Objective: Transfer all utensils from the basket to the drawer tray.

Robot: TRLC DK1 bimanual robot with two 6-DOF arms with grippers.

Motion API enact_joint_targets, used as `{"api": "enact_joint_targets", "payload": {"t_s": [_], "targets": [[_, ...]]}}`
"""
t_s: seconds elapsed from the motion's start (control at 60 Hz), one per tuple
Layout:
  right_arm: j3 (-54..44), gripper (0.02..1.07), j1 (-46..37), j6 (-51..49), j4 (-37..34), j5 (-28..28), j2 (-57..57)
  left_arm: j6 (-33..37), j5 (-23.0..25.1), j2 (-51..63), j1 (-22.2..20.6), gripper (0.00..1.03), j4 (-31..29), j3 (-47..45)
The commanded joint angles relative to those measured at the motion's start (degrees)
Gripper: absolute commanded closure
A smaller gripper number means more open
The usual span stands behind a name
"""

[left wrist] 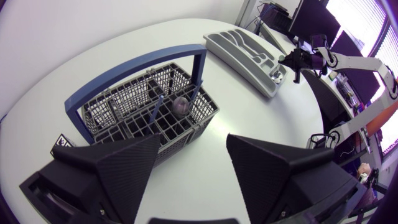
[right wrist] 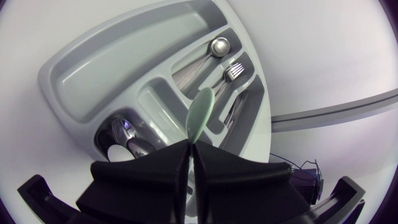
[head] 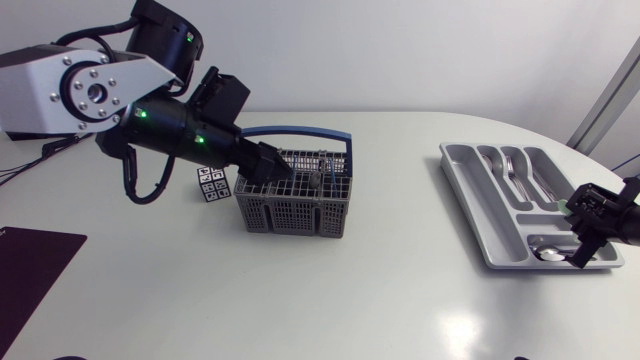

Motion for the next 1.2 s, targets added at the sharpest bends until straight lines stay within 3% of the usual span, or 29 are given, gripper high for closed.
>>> {"api": "enact_joint_targets", "payload": {"t_s": [0.0, 0.183, 0.233, 0.317, 0.383, 0.533, 0.683, 0.817, 0.983, 1.183], "targets": [[-2.15, 0.99, -0.61, -2.35, 1.69, 1.22, 1.69, 1.26, -0.45, -1.00, 0.28, 0.29, 0.71, -2.43], [-4.35, 0.95, -1.31, -3.76, 6.70, 4.82, 3.45, 1.61, -0.89, -1.18, 0.28, 0.29, 1.68, -3.58], [-4.96, 0.84, -1.58, -4.02, 8.02, 5.61, 3.89, 1.61, -1.33, -1.18, 0.28, 0.29, 2.38, -3.93], [-6.02, 0.52, -2.02, -4.20, 7.84, 6.05, 3.62, 1.61, -1.86, -1.00, 0.19, 0.29, 4.14, -4.89], [-7.34, 0.33, -2.28, -4.99, 7.84, 6.14, 2.57, 1.61, -2.21, -0.74, -0.16, 0.29, 5.11, -5.51], [-7.25, 0.07, -2.90, -4.20, 1.78, 4.82, -3.14, 1.79, -3.17, -0.39, -1.39, 0.29, 8.53, -7.35], [-4.88, 0.06, -1.93, 0.72, -8.95, 2.18, -8.68, 1.79, -5.02, 0.41, -2.63, 0.29, 13.81, -9.46], [-5.58, 0.06, 1.59, 5.12, -12.99, 1.22, -13.25, 3.11, -10.73, 1.11, -5.44, 0.29, 21.37, -12.80], [-7.51, 0.06, 8.27, 10.22, -14.48, 1.39, -16.50, 5.74, -20.14, 2.87, -9.83, 0.29, 32.62, -17.64], [-7.86, 0.06, 15.12, 15.93, -14.57, 1.92, -17.30, 6.18, -26.91, 6.82, -10.80, 0.29, 42.28, -18.78]]}}
